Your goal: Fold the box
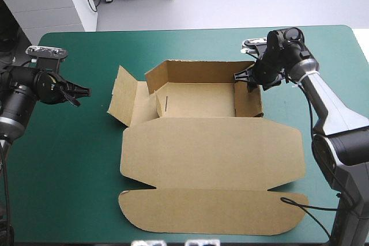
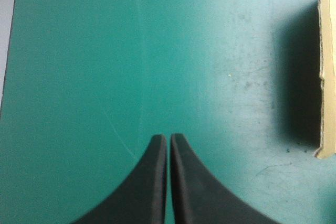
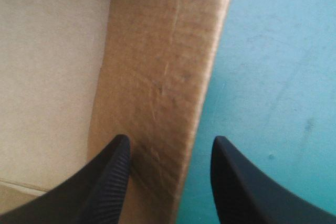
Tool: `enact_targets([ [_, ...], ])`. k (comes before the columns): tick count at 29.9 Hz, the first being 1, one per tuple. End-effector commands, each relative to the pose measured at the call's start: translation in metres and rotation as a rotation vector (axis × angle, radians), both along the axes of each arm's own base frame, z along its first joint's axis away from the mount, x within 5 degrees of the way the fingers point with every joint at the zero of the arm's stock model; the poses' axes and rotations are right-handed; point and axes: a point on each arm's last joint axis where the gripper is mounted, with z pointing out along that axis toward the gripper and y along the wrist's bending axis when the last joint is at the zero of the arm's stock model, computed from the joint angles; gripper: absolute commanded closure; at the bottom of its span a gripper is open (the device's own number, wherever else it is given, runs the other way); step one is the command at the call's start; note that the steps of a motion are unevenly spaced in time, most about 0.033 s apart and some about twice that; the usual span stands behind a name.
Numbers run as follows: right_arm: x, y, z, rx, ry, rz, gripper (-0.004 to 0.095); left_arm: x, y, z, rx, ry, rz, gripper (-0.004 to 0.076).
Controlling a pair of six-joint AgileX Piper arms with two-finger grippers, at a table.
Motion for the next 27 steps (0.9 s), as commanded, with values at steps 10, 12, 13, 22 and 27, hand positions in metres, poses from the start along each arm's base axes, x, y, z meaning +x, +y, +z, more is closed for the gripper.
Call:
enact_targets([
  [10,0.004,0.003,-0.001,0.025,0.006,0.028,0.0922,-0.005,0.001,0.018,0.025,-0.071,-0.016,0.0721],
  [12,0.003,0.002,0.000,0.025,0.002,0.026,0.0926,-0.005,0.002,0.019,0.019,-0.081,-0.006,0.0721],
  [13,0.002,0.002,0.004,0.027,-0.006,0.026,0.0926,-0.005,0.004,0.019,0.007,-0.082,0.005,0.0721],
  [22,-0.019,-0.031,0.059,0.057,-0.145,-0.020,0.0927,-0.011,0.057,0.019,-0.251,-0.123,0.155,0.0721],
  [27,-0.043,-0.054,0.100,0.138,-0.241,-0.050,0.0927,-0.011,0.069,0.025,-0.466,-0.218,0.140,0.0721],
])
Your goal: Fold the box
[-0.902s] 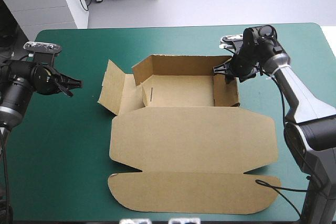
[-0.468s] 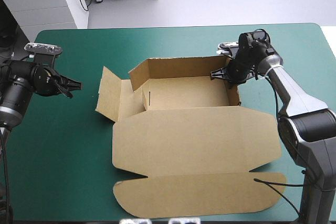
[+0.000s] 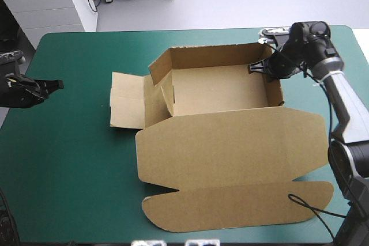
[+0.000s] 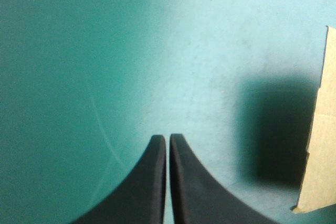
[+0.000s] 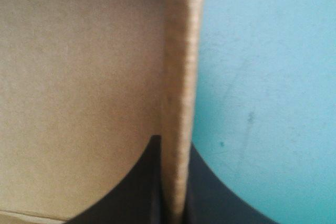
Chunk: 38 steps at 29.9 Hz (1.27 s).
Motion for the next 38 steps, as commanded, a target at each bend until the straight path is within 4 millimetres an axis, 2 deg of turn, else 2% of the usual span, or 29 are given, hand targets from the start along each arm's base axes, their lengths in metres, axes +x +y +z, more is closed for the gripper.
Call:
enact_targets([
  [1,-0.033,-0.016,0.062,0.112,-0.150,-0.016,0.0927,0.001,-0.003,0.024,-0.141,-0.189,-0.034,0.0721],
  [7,-0.069,-0.033,0.108,0.264,-0.278,-0.016,0.0927,0.016,-0.014,0.017,-0.311,-0.232,-0.155,0.0721],
  [10,-0.086,-0.039,0.125,0.272,-0.334,-0.025,0.0927,0.024,-0.019,0.014,-0.404,-0.249,-0.212,0.0721],
  [17,-0.122,-0.036,0.154,0.308,-0.429,-0.001,0.0927,0.034,-0.036,0.013,-0.720,-0.361,-0.394,0.0721],
  [20,-0.126,-0.033,0.158,0.341,-0.440,0.013,0.0927,0.034,-0.045,0.016,-0.838,-0.372,-0.451,0.0722],
  [29,-0.127,-0.019,0.160,0.344,-0.460,0.076,0.0927,0.025,-0.084,0.026,-0.862,-0.363,-0.620,0.0722],
  [38,-0.118,-0.019,0.154,0.342,-0.443,0.060,0.0926,-0.003,-0.098,0.054,-0.793,-0.450,-0.701,0.0722],
])
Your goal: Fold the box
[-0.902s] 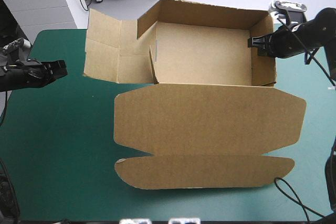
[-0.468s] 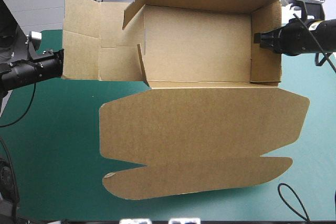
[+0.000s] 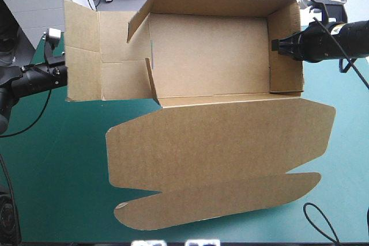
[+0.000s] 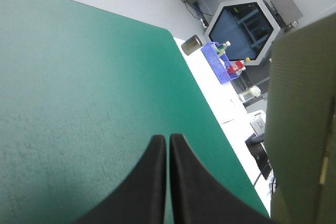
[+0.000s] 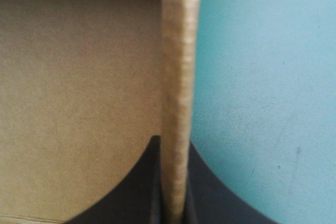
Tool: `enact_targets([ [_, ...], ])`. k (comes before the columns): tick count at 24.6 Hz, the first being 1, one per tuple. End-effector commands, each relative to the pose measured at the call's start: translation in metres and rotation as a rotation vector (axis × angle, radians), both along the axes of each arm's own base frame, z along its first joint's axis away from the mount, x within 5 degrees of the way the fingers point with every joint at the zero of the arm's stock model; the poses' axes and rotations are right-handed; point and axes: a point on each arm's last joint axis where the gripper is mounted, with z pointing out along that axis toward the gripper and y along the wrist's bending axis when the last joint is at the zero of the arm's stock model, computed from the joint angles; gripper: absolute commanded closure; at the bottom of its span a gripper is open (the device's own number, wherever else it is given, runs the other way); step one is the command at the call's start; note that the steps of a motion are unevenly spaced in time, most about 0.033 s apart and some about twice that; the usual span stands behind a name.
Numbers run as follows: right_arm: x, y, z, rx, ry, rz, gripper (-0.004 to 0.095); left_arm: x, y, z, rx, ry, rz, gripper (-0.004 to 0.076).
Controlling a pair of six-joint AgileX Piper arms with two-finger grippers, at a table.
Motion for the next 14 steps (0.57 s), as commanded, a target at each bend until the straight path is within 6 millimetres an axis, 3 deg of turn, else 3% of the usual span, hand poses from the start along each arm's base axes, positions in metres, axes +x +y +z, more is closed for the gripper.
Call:
enact_targets([
  [1,-0.006,0.004,0.015,0.063,-0.066,-0.001,0.0926,-0.029,-0.014,0.037,-0.058,-0.124,-0.098,0.0722],
  [9,0.017,0.007,-0.001,0.114,-0.038,0.006,0.0926,-0.055,-0.020,0.056,-0.013,-0.201,-0.097,0.0722],
  [14,0.028,0.017,-0.009,0.108,-0.033,0.023,0.0926,-0.059,-0.021,0.056,0.033,-0.201,-0.095,0.0731],
])
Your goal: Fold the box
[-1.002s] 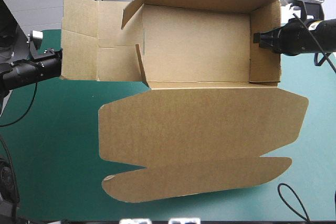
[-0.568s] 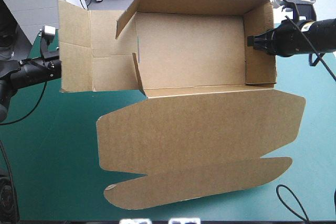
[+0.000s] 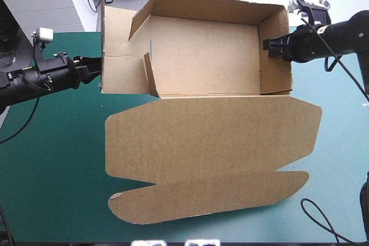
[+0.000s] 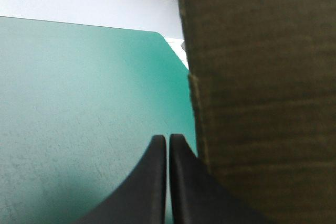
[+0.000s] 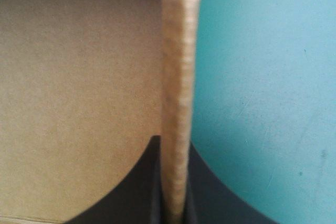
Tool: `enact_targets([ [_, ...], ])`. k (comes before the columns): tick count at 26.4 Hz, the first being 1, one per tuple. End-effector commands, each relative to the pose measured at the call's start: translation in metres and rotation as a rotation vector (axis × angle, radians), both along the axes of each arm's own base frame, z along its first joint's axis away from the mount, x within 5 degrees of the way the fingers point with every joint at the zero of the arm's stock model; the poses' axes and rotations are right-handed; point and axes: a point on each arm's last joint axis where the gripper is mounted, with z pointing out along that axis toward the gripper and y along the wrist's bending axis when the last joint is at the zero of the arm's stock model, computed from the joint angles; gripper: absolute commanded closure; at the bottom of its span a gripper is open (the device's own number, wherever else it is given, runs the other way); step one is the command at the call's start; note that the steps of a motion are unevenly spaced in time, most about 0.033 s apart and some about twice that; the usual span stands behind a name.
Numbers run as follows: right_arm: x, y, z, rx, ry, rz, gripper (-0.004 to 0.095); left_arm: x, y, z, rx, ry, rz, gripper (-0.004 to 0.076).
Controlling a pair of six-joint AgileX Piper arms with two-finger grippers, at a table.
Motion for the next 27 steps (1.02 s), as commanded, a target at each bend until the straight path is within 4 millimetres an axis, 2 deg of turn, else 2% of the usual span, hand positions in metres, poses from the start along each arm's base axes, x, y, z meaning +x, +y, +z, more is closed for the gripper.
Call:
enact_targets([
  [1,-0.006,0.015,0.021,0.064,-0.118,0.016,0.0926,-0.015,-0.009,0.019,-0.055,-0.053,-0.079,0.0731],
  [4,0.000,0.030,0.016,0.020,-0.143,0.037,0.0926,-0.015,-0.009,0.019,-0.057,-0.053,-0.079,0.0731],
  [11,0.011,0.035,0.009,0.023,-0.149,0.029,0.0925,-0.015,-0.009,0.019,-0.061,-0.047,-0.078,0.0731],
  [18,0.014,0.051,0.006,0.037,-0.164,0.060,0.0926,-0.015,-0.009,0.018,-0.105,0.026,-0.063,0.0717],
  [21,0.017,0.059,0.004,0.029,-0.180,0.071,0.0925,-0.015,-0.009,0.018,-0.103,0.027,-0.063,0.0660],
  [27,0.023,0.070,-0.004,0.000,-0.183,0.066,0.0926,-0.015,-0.009,0.018,-0.103,0.027,-0.063,0.0483],
])
